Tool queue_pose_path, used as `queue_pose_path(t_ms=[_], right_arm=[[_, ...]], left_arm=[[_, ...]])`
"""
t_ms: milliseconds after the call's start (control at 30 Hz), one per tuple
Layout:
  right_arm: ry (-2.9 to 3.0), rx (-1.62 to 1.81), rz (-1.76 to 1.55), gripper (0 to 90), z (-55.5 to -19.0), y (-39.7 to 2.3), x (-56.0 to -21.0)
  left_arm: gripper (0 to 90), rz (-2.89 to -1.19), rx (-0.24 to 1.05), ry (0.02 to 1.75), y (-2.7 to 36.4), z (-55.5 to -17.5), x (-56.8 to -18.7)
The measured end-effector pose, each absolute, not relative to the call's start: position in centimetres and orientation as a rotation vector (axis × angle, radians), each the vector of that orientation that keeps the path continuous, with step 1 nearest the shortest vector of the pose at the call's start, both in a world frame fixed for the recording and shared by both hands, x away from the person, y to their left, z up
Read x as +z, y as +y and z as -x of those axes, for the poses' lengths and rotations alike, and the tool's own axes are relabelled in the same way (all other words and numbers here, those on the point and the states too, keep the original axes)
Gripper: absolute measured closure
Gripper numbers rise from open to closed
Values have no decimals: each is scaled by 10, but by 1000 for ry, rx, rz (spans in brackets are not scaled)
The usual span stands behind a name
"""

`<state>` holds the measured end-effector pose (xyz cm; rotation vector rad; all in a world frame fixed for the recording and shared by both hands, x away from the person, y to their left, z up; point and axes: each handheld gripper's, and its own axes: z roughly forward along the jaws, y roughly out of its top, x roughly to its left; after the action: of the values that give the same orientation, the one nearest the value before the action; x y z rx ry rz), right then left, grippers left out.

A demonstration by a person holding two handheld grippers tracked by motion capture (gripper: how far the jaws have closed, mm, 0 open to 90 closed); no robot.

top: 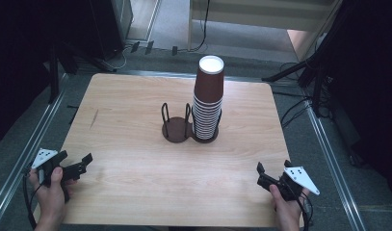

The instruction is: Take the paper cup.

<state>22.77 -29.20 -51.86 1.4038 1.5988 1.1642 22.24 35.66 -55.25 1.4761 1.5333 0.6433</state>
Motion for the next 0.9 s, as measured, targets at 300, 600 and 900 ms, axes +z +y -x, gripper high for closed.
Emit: queue_pose_path(t_ms=[300,600,900], right_arm=[[1635,1199,-1320,120,-234,-251,-484],[1646,1226,-1269,102,-250,-220,-463],[1639,1225,-1260,77,-265,-202,-446]], left_arm=[[0,-1475,644,1529,356,-222,-552],[0,-1479,638,1527,357,-222,-553],[0,-1480,635,1525,357,-223,-553]])
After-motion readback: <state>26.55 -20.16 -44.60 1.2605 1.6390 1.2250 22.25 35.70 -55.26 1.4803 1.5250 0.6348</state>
